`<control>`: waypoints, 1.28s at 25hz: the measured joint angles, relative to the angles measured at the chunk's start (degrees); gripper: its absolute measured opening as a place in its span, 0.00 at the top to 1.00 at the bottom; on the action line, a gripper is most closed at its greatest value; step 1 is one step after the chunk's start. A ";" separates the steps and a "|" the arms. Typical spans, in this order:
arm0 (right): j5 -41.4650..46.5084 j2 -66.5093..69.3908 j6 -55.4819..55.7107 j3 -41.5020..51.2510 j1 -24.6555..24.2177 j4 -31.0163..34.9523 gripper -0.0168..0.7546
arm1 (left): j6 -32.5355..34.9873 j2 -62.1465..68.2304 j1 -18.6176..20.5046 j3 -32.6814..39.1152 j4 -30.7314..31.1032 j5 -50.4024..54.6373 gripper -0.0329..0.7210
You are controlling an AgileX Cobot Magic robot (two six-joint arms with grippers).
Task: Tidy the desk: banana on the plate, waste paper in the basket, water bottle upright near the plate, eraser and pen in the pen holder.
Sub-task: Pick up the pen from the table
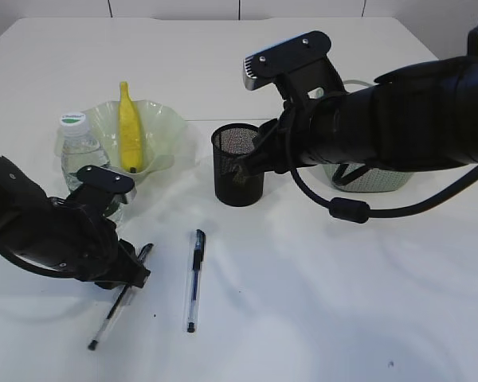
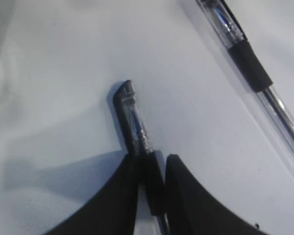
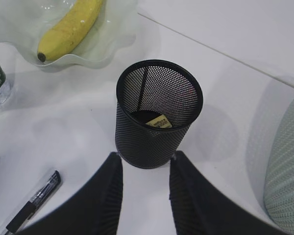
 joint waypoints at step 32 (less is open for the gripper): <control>-0.10 0.00 -0.13 0.00 0.00 0.00 0.66 | 0.00 0.00 0.00 -0.14 0.27 0.59 0.91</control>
